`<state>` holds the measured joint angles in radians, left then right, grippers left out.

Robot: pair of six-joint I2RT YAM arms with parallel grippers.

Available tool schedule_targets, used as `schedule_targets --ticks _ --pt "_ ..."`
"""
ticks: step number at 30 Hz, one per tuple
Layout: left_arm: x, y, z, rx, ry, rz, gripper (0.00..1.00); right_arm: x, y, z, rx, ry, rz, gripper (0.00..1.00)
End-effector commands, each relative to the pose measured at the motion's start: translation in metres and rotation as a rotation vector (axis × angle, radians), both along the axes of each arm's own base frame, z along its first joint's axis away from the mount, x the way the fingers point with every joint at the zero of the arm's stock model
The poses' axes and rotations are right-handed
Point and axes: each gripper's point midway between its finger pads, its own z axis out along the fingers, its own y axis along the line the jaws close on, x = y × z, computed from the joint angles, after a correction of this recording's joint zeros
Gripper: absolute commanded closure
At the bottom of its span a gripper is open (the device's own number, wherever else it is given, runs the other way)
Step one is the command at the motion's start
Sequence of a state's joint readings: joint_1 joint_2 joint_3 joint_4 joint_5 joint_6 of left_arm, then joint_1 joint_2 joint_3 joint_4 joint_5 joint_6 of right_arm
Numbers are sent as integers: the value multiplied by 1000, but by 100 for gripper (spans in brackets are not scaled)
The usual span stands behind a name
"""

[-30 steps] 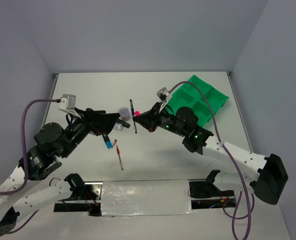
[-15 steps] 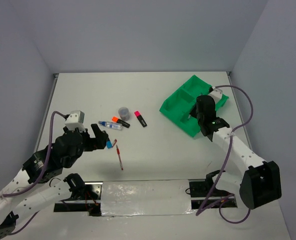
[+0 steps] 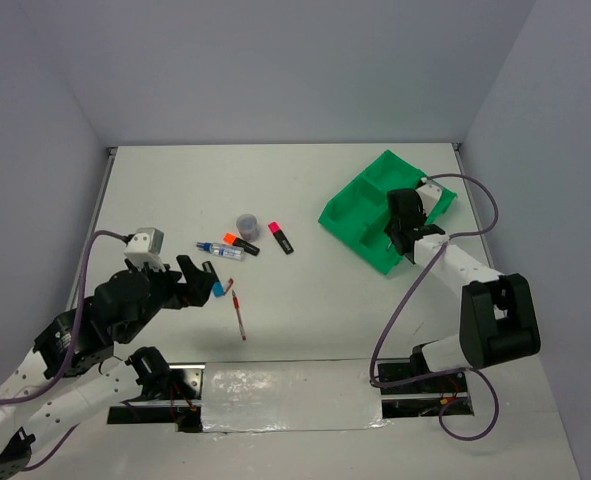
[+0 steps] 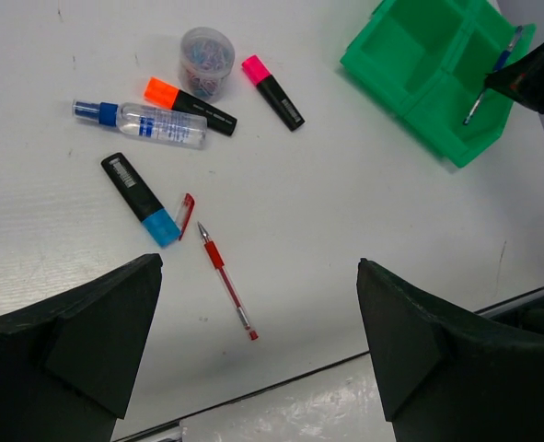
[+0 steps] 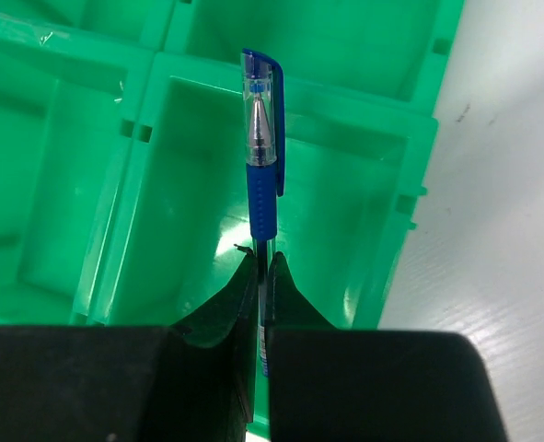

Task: Sort the stationery into containers
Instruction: Place the pen in the storage box.

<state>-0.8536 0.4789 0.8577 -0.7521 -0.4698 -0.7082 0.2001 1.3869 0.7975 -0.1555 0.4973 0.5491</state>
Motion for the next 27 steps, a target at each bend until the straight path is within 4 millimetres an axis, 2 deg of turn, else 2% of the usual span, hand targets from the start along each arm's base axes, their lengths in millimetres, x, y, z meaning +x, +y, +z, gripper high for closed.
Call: schedule_targets --ticks 1,6,11,15,17,18,20,23,24,25,26,27 --pt "1 -2 11 -34 -46 -11 1 23 5 17 16 -62 12 100" --pt "3 0 9 -20 -34 7 1 20 10 7 44 -55 28 91" --pt "7 0 1 6 -1 34 1 19 11 -1 44 -26 29 86" --pt "9 2 -7 37 36 68 1 19 12 5 45 -33 33 61" --pt "12 4 -10 53 50 96 1 20 12 10 45 -29 39 55" --pt "12 6 -12 61 59 104 1 20 12 11 42 -29 43 48" --pt "14 8 -13 69 66 128 1 19 12 20 43 -42 44 46" --pt "16 13 -17 84 84 171 1 15 16 44 62 -98 67 44" --pt "16 14 -18 88 91 184 1 13 20 62 76 -141 91 43" --pt "16 16 -22 88 111 211 1 11 27 72 81 -166 120 27" --pt "18 21 -24 93 112 245 1 9 34 83 82 -190 153 21" --pt "19 22 -27 97 123 262 1 2 54 101 75 -224 224 17"
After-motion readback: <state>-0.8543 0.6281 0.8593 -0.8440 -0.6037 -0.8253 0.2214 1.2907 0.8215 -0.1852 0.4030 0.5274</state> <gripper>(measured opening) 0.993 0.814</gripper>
